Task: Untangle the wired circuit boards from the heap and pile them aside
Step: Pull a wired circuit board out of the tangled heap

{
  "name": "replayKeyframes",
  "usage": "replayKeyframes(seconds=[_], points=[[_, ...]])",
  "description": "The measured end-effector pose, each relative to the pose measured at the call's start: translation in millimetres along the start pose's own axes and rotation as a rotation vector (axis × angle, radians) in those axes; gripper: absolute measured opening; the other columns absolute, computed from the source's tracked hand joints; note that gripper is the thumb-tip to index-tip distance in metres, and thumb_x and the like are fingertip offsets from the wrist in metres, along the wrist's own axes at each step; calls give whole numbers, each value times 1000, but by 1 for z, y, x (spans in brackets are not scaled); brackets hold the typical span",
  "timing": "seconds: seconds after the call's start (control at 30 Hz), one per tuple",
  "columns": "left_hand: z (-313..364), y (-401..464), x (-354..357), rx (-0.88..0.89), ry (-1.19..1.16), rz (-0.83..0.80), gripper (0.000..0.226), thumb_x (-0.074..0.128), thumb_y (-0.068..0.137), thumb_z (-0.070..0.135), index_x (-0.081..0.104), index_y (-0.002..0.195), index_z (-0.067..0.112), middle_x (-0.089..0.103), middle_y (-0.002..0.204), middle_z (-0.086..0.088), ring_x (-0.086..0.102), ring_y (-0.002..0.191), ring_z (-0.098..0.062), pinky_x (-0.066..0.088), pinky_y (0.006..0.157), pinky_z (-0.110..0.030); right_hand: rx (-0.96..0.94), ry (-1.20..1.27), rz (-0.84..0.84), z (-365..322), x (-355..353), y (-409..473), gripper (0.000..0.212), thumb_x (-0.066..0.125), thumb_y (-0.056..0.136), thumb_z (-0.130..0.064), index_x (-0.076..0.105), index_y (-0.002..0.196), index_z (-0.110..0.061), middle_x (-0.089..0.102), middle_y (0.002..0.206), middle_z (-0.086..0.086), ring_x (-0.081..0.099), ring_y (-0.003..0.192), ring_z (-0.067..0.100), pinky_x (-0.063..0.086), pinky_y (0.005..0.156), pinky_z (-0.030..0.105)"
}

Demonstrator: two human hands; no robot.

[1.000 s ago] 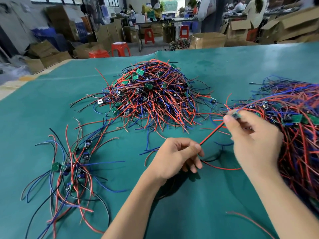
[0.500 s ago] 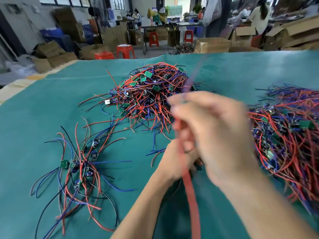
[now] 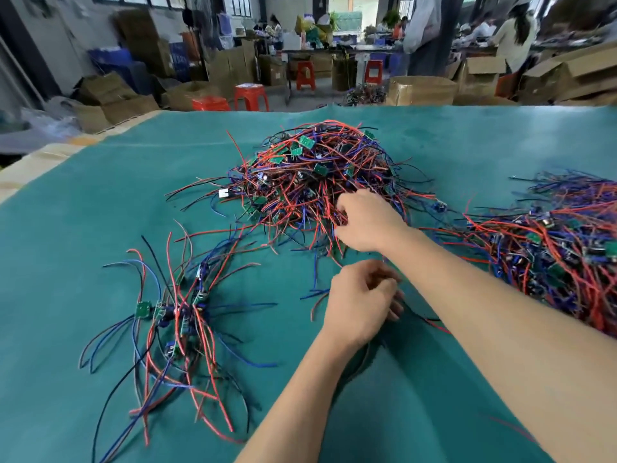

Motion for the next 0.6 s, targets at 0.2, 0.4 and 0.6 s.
replayKeyframes(seconds=[0.2, 0.4, 0.6], points=[[4, -1, 0, 31, -70, 18, 24, 46, 84, -6, 65, 80, 8, 66, 65, -7, 61, 51, -18, 49, 48, -25, 82, 33, 214, 24, 4, -1, 14, 70, 96, -31, 72, 93, -17, 65, 113, 6, 64, 106, 37, 55, 85, 44], [2, 0, -6, 3, -133, 69, 23, 45, 85, -8, 64, 86, 5, 67, 66, -8, 61, 51, -18, 51, 50, -26, 172, 385, 249, 54, -13, -14, 20, 73, 88, -31, 70, 73, -18, 73, 82, 3, 66, 88, 30, 53, 78, 37], [-1, 2, -14, -30, -290, 163, 9, 47, 101, 9, 55, 101, 6, 66, 87, -19, 65, 61, -21, 55, 54, -31, 218, 941, 314, 98, -18, -85, 18, 70, 79, -20, 70, 61, -23, 76, 70, 3, 63, 57, 13, 42, 52, 27]])
Point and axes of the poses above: each hand's wrist, its own y-axis towards the middle knuckle, its own x-axis out of the palm, z = x × y, the point moved 8 cm from there along y, towards the middle knuckle
